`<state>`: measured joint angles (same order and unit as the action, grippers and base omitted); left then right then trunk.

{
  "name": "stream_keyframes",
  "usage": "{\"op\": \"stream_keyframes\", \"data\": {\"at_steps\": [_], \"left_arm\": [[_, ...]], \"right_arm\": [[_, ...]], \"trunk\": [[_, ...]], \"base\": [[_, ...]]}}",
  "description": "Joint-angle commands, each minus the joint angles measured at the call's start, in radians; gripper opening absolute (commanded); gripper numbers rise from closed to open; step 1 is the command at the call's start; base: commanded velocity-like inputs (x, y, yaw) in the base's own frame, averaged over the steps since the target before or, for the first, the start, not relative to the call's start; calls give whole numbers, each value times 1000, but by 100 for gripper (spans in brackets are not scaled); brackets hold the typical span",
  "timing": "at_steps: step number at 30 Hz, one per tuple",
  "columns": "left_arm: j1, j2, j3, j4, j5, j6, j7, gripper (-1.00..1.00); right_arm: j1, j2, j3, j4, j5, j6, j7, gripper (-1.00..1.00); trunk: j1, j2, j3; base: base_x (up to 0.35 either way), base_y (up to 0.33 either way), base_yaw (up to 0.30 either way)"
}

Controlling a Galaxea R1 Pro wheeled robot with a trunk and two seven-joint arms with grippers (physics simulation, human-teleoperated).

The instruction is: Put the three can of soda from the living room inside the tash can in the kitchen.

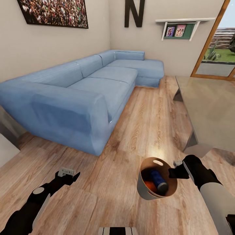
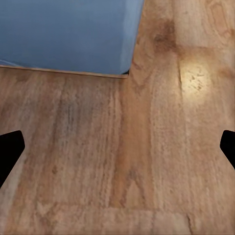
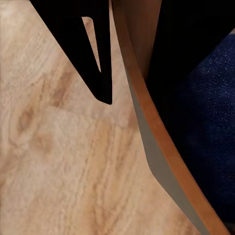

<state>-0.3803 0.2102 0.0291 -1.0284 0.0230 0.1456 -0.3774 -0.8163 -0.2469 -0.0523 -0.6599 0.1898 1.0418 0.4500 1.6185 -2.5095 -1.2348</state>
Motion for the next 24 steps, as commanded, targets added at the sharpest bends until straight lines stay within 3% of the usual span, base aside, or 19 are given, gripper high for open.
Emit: {"op": "stream_keyframes", "data": {"at_steps": [1,7,13,21,24], "left_arm": [[0,0,0,1,0,0,0,100],[0,0,0,2,0,-1,0,100],[0,0,0,2,0,-2,0,100],[0,0,0,3,0,-3,2,100],[0,0,-1,4,0,-3,4,100]], "right_arm": [[-1,0,-1,1,-31,5,10,-100],[-12,0,4,9,-29,5,29,-100],[-63,-18,9,99,-27,5,35,-100],[-70,-20,10,112,-27,5,36,-100],[-70,-20,11,113,-27,5,36,-100]], "trunk": [[0,0,0],[0,0,0],[0,0,0],[3,-2,-31],[3,-2,-31]], "base": [[0,0,0],[0,0,0],[0,0,0],[0,0,0],[0,0,0]]}}
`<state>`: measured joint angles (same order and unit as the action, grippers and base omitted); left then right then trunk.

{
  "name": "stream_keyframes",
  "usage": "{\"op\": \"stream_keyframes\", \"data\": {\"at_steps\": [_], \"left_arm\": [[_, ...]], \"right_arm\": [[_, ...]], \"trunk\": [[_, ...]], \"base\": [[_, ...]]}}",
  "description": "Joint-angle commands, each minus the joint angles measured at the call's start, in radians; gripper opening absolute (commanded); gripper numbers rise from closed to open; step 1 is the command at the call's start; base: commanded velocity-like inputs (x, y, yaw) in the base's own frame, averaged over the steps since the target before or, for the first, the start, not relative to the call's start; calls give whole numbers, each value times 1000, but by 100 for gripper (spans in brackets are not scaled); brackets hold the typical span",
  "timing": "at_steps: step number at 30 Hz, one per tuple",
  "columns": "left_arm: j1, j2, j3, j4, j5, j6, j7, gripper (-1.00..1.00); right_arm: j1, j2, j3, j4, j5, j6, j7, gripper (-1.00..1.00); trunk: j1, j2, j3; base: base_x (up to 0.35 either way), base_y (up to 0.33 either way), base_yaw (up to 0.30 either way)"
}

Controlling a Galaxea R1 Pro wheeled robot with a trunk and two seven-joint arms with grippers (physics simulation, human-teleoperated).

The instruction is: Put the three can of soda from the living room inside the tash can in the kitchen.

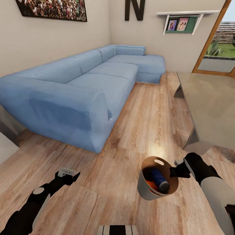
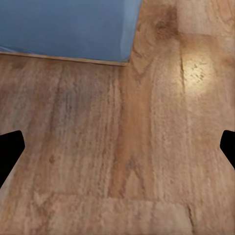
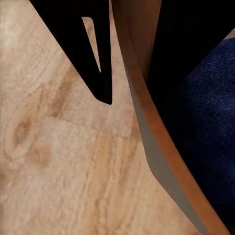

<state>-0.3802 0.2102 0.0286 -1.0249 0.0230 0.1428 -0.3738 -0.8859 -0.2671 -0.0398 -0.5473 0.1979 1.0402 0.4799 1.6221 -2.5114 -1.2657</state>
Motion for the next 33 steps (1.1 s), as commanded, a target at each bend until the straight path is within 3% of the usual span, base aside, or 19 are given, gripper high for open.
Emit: {"op": "stream_keyframes", "data": {"at_steps": [1,6,13,23,27,33], "left_arm": [[0,0,0,0,0,0,0,100],[0,0,-1,0,0,0,1,100],[0,0,-1,9,-1,-2,1,100],[0,0,-1,18,-1,-11,1,100],[0,0,-1,19,-2,-12,1,100],[0,0,-1,19,-3,-12,1,100]], "right_arm": [[0,0,-2,0,-35,7,6,-100],[-1,-1,-1,0,-35,7,6,-100],[-1,-1,0,1,-35,7,8,-100],[-1,-1,0,0,-35,7,8,-100],[-1,-1,0,0,-35,7,8,-100],[-1,-1,0,0,-35,7,8,-100]], "trunk": [[0,0,0],[0,0,0],[3,-2,-27],[3,-2,-27],[5,-3,-42],[5,-3,-42]], "base": [[0,0,0],[0,0,0],[0,0,0],[0,0,0],[0,0,0],[0,0,0]]}}
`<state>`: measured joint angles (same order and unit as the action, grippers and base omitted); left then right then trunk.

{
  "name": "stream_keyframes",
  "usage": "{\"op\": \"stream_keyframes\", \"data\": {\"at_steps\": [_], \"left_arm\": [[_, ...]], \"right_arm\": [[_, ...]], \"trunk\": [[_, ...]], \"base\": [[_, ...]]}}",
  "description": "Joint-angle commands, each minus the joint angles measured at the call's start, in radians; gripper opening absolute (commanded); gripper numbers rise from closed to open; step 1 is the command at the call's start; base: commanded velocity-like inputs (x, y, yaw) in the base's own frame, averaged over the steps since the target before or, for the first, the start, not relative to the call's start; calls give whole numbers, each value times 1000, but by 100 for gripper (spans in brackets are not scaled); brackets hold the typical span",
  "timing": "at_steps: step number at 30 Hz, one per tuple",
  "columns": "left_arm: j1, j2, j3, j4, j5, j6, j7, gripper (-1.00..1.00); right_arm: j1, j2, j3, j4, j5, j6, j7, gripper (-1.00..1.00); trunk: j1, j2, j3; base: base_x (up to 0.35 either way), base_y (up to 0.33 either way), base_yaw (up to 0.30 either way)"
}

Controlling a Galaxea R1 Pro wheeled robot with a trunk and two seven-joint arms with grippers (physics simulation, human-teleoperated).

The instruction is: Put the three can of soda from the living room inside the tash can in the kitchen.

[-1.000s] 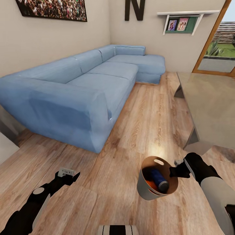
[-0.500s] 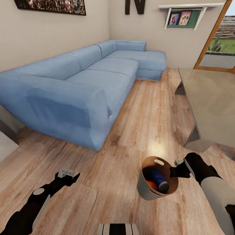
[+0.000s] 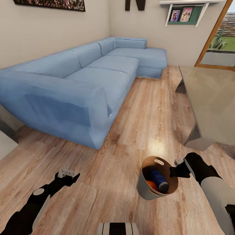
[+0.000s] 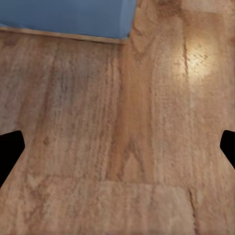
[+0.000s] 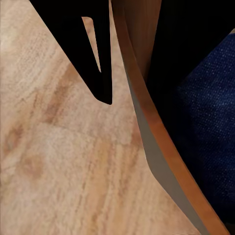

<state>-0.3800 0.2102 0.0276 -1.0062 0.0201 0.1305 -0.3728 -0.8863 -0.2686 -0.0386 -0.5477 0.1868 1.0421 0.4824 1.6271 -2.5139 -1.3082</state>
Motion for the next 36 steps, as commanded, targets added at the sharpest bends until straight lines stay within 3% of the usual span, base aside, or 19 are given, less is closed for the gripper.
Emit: {"op": "stream_keyframes", "data": {"at_steps": [1,6,9,30,36], "left_arm": [[0,0,0,0,0,0,0,100],[0,0,-1,1,-1,-1,0,100],[0,0,-1,1,-1,-1,0,100],[1,0,-2,1,-3,-15,0,100],[0,0,-2,10,-3,-16,0,100]], "right_arm": [[0,0,-1,0,-24,5,5,-100],[0,0,-1,0,-24,5,5,-100],[0,0,-1,0,-24,5,5,-100],[0,-1,-1,0,-24,5,5,-100],[0,-1,-1,0,-24,5,5,-100]], "trunk": [[0,0,0],[0,0,0],[1,-1,-12],[1,-1,-12],[3,-1,-23]], "base": [[0,0,0],[0,0,0],[0,0,0],[0,0,0],[0,0,0]]}}
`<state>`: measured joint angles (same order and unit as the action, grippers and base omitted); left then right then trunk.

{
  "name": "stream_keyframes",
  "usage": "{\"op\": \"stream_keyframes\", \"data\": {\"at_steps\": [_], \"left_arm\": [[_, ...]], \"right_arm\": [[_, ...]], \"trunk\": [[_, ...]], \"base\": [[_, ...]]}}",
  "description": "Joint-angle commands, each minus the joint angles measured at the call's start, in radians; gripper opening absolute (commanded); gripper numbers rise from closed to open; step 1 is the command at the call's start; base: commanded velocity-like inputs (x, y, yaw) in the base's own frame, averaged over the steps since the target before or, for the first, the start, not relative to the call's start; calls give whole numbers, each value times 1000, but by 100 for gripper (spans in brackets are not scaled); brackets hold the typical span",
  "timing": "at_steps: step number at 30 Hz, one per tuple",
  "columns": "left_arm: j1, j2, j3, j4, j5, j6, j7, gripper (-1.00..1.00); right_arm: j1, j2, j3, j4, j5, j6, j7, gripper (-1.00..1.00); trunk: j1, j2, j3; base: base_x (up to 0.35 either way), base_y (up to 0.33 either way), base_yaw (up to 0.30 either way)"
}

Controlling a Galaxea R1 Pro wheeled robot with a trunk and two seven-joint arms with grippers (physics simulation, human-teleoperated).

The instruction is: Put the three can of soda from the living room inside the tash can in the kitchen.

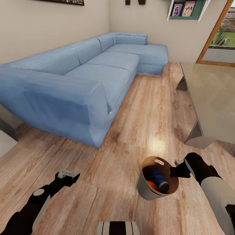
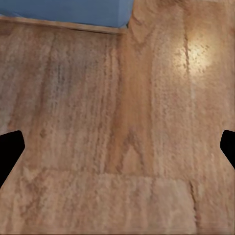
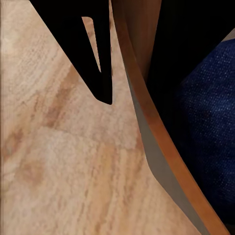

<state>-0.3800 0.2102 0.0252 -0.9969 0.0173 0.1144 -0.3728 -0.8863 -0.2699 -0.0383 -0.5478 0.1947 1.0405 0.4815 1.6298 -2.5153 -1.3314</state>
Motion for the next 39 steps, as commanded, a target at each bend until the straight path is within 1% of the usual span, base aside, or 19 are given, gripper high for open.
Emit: {"op": "stream_keyframes", "data": {"at_steps": [1,8,14,19,32,37,39], "left_arm": [[0,0,0,5,1,0,0,100],[0,0,1,30,3,-1,0,100],[0,0,1,32,2,-1,0,100],[0,0,1,33,-2,-1,0,100],[0,0,0,33,-1,-2,0,100],[0,0,-1,33,-5,-17,0,100],[0,0,-1,34,-5,-20,0,100]], "right_arm": [[0,0,-2,0,-32,7,6,-100],[0,0,-2,0,-32,7,6,-100],[0,1,-1,0,-32,7,6,-100],[0,1,0,0,-32,7,6,-100],[0,0,0,0,-31,7,6,-100],[0,0,0,0,-31,7,6,-100],[0,0,0,0,-31,7,6,-100]], "trunk": [[0,0,0],[0,0,0],[0,0,0],[2,-1,-19],[2,-1,-19],[4,-2,-39],[4,-2,-39]], "base": [[0,0,0],[0,0,0],[0,0,0],[0,0,0],[0,0,0],[0,0,0],[0,0,0]]}}
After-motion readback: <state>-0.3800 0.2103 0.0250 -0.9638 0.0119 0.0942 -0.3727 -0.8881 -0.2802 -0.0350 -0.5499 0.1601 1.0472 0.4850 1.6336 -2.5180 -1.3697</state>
